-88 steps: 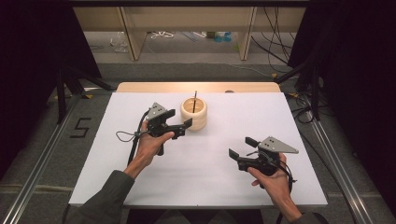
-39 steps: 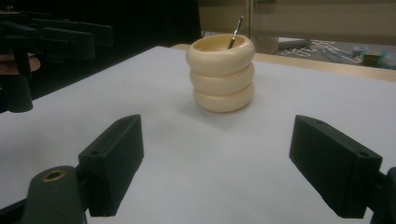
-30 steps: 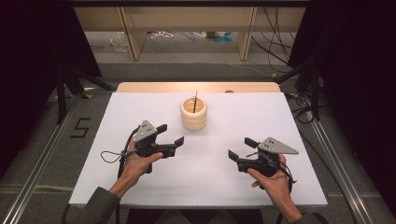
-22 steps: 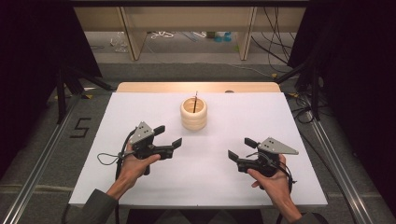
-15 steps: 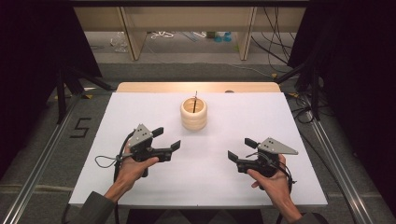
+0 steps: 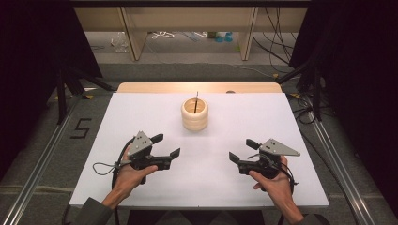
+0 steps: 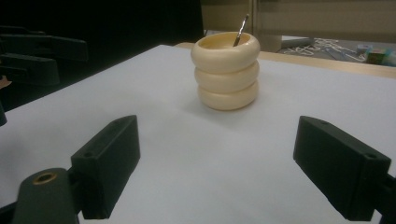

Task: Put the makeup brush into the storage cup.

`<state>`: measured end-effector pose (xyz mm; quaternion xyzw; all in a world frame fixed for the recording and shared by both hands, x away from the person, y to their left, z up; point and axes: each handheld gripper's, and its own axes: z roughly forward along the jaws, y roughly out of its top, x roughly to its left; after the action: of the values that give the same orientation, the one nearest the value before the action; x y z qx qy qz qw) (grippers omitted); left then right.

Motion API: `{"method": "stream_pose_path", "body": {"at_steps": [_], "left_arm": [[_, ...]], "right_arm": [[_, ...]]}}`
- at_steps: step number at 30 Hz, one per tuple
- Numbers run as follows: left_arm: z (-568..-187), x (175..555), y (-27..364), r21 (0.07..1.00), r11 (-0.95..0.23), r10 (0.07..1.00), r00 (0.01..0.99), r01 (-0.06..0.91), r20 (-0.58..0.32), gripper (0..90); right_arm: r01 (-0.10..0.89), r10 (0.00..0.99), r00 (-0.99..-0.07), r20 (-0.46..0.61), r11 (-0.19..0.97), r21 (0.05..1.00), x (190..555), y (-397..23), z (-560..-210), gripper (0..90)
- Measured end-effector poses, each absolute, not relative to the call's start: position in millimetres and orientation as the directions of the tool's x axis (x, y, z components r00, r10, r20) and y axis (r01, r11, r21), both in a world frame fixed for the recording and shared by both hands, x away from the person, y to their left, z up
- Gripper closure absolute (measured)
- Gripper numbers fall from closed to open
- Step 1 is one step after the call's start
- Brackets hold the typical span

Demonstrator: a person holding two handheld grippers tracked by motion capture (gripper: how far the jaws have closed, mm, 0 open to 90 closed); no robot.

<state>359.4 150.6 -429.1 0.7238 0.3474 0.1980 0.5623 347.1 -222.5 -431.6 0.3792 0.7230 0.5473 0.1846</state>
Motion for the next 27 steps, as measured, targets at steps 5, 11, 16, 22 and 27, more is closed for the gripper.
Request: {"method": "stream_pose_path", "body": {"at_steps": [5,11,16,22,27], "left_arm": [[-428.9,352.6,153.1,0.953,-0.133,0.723,0.684,0.271,-0.094,15.4],[-428.3,347.2,155.7,0.954,-0.136,0.725,0.683,0.267,-0.087,15.4],[-429.8,343.5,157.8,0.952,-0.125,0.73,0.676,0.278,-0.101,15.4],[-431.8,340.8,157.4,0.951,-0.132,0.729,0.677,0.279,-0.097,15.4],[-432.5,340.7,157.8,0.951,-0.136,0.731,0.676,0.277,-0.092,15.4]], "right_arm": [[0.348,0.751,-0.643,0.149,0.113,0.931,347.1,-222.8,-431.9,15.6],[0.341,0.743,-0.655,0.137,0.129,0.931,346.2,-221.3,-432.6,15.6],[0.337,0.738,-0.661,0.137,0.129,0.933,345.8,-220.2,-433.2,15.6],[0.331,0.736,-0.662,0.14,0.119,0.936,345.5,-220.2,-433.0,15.6],[0.332,0.735,-0.664,0.135,0.128,0.934,345.3,-220.5,-432.5,15.6]]}}
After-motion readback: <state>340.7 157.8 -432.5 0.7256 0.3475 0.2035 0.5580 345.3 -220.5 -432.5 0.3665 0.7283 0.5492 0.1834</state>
